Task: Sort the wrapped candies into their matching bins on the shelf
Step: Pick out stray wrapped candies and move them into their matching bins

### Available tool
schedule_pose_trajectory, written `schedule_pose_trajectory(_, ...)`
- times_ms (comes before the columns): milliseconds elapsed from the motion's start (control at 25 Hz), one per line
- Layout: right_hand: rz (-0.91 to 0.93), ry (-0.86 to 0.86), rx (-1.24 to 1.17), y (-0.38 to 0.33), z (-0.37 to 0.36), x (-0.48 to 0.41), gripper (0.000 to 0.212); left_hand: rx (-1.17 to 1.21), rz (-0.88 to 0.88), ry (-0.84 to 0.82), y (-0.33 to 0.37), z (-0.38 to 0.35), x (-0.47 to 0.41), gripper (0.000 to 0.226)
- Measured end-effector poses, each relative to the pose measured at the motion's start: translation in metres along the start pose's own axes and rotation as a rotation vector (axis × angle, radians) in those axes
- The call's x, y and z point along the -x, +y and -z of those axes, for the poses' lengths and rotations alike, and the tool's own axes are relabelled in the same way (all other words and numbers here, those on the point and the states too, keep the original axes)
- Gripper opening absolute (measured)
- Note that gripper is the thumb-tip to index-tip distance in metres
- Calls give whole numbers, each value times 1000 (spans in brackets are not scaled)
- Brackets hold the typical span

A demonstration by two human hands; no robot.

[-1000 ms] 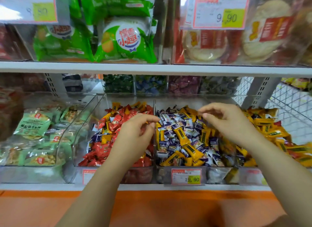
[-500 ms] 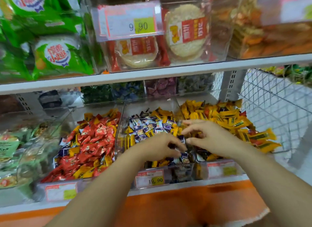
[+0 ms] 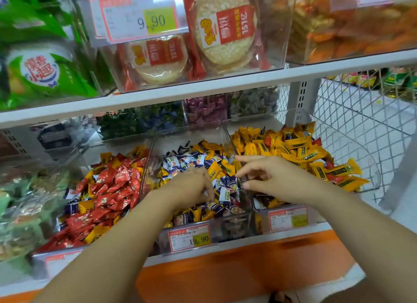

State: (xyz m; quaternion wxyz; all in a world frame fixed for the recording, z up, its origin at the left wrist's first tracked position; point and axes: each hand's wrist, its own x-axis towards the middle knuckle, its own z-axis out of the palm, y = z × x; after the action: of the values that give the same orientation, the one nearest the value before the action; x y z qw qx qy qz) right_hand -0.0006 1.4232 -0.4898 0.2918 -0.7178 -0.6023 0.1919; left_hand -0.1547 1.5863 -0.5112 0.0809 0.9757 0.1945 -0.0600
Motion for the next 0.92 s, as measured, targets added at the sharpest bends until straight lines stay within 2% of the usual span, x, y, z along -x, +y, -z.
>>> schedule_pose_trajectory(80, -2, -1, -3, 0, 0, 0, 21, -56, 60, 7, -11, 2, 6, 14)
schedule_pose_trajectory(200, -8, 1, -9, 0, 2, -1, 21, -17, 116, 51, -22, 8, 16, 14)
schedule_pose_trajectory(360, -4, -3, 2, 0, 5, -3, 22, 142, -56, 203, 1, 13, 3, 19)
schedule_pose_trajectory(520, -3, -5, -17, 2, 6, -3, 21, 104, -178, 127, 26, -4, -27, 25)
schedule_pose_trajectory(720, 3, -3, -47, 4, 7, -5, 22, -96, -113, 18, 15, -8, -34, 21)
schedule_pose_trajectory(920, 11, -3, -57, 3, 8, -5, 23, -138, -37, 26, -17, 0, -10, 9)
